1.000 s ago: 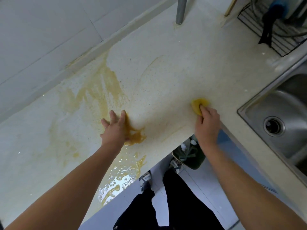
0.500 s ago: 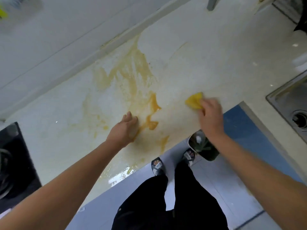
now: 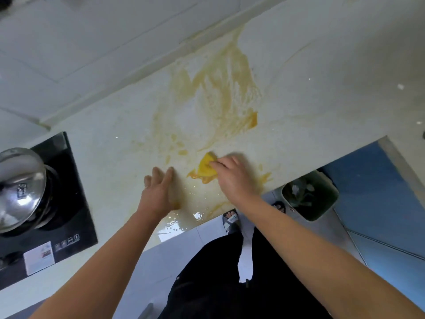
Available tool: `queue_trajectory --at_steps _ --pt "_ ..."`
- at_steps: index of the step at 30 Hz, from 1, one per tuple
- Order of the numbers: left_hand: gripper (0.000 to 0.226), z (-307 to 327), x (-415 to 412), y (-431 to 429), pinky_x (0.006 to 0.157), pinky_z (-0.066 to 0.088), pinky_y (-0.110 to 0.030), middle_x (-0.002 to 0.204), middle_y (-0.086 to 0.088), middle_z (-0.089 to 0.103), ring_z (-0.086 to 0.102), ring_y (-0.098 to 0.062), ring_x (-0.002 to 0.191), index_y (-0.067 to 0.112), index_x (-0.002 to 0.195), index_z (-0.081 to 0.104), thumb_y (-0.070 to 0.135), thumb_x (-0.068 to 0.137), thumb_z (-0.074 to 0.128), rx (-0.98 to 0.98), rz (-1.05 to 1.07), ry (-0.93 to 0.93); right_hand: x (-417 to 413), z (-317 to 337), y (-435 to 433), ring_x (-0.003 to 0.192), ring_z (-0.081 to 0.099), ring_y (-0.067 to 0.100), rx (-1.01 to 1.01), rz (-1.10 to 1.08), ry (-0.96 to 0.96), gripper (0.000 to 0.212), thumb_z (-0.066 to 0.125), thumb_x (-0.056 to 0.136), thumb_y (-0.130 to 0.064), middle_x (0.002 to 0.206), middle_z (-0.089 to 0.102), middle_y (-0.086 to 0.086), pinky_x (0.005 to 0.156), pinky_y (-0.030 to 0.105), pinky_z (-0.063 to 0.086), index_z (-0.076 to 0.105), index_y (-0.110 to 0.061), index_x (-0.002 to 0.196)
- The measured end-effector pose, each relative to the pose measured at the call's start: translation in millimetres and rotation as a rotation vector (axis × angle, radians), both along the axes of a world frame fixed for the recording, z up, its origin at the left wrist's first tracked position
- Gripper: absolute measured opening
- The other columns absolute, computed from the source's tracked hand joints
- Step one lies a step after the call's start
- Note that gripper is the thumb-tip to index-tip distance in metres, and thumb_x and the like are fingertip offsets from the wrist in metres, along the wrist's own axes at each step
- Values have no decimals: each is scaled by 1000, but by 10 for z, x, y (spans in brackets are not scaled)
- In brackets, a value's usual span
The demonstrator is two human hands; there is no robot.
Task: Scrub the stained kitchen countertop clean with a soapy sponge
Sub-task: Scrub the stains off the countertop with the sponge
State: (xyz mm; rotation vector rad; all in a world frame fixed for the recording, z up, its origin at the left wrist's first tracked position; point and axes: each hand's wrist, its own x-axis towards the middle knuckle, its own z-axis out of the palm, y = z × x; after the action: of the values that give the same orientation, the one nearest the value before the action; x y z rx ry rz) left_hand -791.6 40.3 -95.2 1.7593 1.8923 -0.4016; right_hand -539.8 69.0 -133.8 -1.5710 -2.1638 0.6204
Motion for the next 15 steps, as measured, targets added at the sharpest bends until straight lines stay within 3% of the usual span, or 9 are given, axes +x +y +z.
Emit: queue_trajectory --at_steps 2,7,11,15 --pt "124 -37 -52 -78 86 57 -49 149 -6 15 31 -38 118 34 158 15 32 61 92 -52 30 36 371 65 86 93 55 31 11 -227 17 47 59 81 3 105 60 7 75 45 51 67 -15 124" --pt "118 -97 -29 -26 69 55 -42 144 -7 17 30 -40 111 39 152 12 23 58 82 -37 36 105 1601 130 56 108 52 31 -46 -739 -75 43 55 93 -8 120 59 17 84 42 50 59 -12 136" --pt "110 -105 -6 16 69 59 -45 145 -5 17 28 -39 112 45 149 12 20 60 71 -47 73 98 1066 101 -144 94 56 30 -49 -674 -89 38 62 92 -12 107 58 11 70 39 51 60 -13 130" --pt "112 -113 14 60 68 61 -46 147 -6 13 27 -45 118 45 150 9 20 60 71 -63 91 116 -205 78 -561 94 54 25 -179 -501 88 45 64 85 -9 104 59 4 73 33 45 63 -23 128"
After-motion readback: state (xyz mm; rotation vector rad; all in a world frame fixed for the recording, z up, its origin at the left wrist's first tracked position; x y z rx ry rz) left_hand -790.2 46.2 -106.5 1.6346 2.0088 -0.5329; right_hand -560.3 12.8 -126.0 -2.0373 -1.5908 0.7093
